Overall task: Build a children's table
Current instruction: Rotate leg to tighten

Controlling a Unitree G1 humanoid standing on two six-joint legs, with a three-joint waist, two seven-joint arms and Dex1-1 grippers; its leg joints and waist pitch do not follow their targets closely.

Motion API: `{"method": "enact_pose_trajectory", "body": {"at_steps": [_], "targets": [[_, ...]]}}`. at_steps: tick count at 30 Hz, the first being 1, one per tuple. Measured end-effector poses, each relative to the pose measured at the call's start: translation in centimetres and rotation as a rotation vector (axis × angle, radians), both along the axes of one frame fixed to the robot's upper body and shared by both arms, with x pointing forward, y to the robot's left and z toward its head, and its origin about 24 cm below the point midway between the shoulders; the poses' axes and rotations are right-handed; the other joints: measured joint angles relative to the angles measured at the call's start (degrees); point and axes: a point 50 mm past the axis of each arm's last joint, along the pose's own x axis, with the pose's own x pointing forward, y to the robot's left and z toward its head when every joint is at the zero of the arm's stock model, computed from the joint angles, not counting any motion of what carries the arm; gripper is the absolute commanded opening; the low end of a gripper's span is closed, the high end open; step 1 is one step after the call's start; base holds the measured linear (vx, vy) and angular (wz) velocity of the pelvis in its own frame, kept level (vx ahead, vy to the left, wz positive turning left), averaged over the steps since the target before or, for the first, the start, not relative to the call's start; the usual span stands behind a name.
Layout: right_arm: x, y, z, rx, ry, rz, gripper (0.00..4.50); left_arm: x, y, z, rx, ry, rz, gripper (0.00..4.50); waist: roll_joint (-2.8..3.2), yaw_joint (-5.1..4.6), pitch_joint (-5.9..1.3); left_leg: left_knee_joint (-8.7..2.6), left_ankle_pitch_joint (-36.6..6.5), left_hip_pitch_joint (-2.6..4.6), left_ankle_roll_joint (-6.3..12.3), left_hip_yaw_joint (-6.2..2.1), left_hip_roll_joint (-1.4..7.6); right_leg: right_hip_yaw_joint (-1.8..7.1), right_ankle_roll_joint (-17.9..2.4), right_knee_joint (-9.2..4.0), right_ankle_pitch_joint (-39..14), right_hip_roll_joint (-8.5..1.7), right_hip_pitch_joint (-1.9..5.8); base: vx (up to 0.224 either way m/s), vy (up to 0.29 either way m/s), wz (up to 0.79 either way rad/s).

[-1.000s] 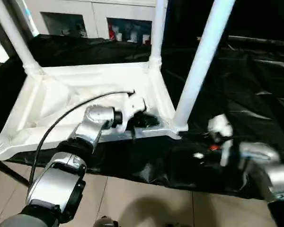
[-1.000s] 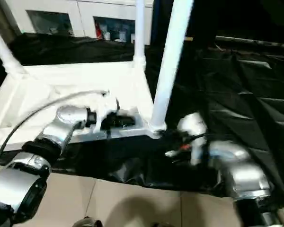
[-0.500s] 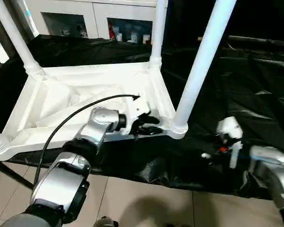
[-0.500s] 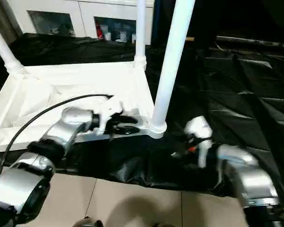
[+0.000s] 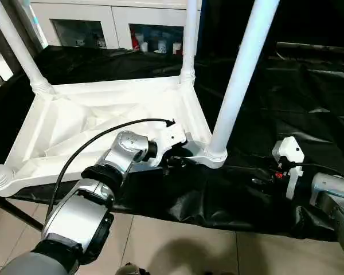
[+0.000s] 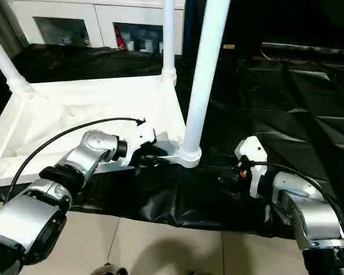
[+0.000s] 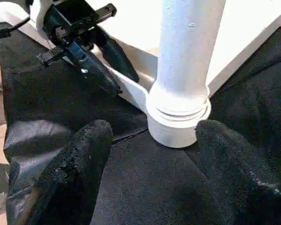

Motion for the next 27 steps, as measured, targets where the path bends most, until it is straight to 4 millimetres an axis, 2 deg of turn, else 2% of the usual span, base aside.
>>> {"method": "enact_pose_trajectory", "body": {"at_steps": [2, 5, 9, 18, 21, 23, 24, 27], "targets": [[0.0, 0.0, 0.0, -0.002, -0.001, 0.0, 3.2, 0.1, 0.3, 0.0, 0.011, 0.0, 0.009, 0.61, 0.01, -0.02, -0.01, 0.03, 0.0, 0.0, -0.01, 0.0, 0.0, 0.0, 0.0, 0.01, 0.0, 0.0, 0.01, 0.0, 0.0, 0.0], [0.0, 0.0, 0.0, -0.008, -0.003, 0.0, 3.2, 0.1, 0.3, 0.0, 0.017, 0.001, 0.009, 0.52, 0.01, -0.01, -0.01, 0.06, 0.0, 0.01, -0.01, -0.01, 0.0, 0.01, 0.0, 0.01, 0.0, 0.0, 0.03, 0.0, 0.0, 0.0], [0.0, 0.0, 0.0, -0.01, -0.004, 0.0, 3.2, 0.1, 0.3, -0.1, 0.023, 0.0, 0.009, 0.13, 0.01, -0.09, -0.01, 0.08, 0.0, 0.03, -0.01, -0.01, 0.0, 0.01, 0.0, 0.03, 0.1, 0.0, 0.03, 0.0, 0.0, 0.0], [0.6, 0.2, 0.1, 0.005, -0.021, -0.012, 3.2, 0.2, 0.9, 0.1, 0.044, 0.001, -0.006, 0.03, 0.01, -0.97, -0.01, 0.09, 0.0, 0.06, -0.01, -0.01, -0.01, 0.04, 0.0, 0.04, 0.1, 0.0, 0.03, 0.0, 0.0, 0.0], [1.7, 1.0, 0.1, 0.043, -0.035, -0.056, 3.55, 0.1, 1.3, 0.1, 0.042, 0.015, -0.025, 0.0, 0.0, -1.55, -0.02, 0.08, 0.0, 0.06, -0.01, -0.04, 0.01, 0.01, 0.0, 0.04, 0.1, 0.03, 0.02, 0.0, 0.0, 0.0], [2.4, 1.6, -0.2, 0.043, -0.04, -0.085, 3.65, -0.2, 1.1, 0.1, 0.027, 0.029, -0.06, 0.0, 0.01, -1.45, -0.02, 0.07, 0.0, 0.0, 0.06, -0.05, 0.01, -0.02, 0.0, 0.02, 0.1, 0.02, 0.0, 0.0, 0.0, 0.0], [2.5, 1.8, -0.4, 0.03, -0.04, -0.086, 3.86, -0.3, 1.0, 0.1, 0.024, 0.029, -0.074, 0.0, -0.01, -1.29, -0.02, 0.07, 0.1, -0.03, 0.21, -0.05, 0.01, -0.02, 0.0, 0.0, 0.1, 0.01, -0.01, 0.0, 0.0, 0.0], [2.9, 2.9, -0.9, -0.003, -0.051, -0.064, 3.86, -0.5, 0.9, 0.0, 0.021, 0.023, -0.094, 0.0, -0.03, -0.95, -0.01, 0.07, 0.2, -0.04, 0.29, 0.0, 0.0, -0.01, 0.0, 0.0, 0.1, -0.02, -0.03, 0.0, 0.0, 0.0]]}}
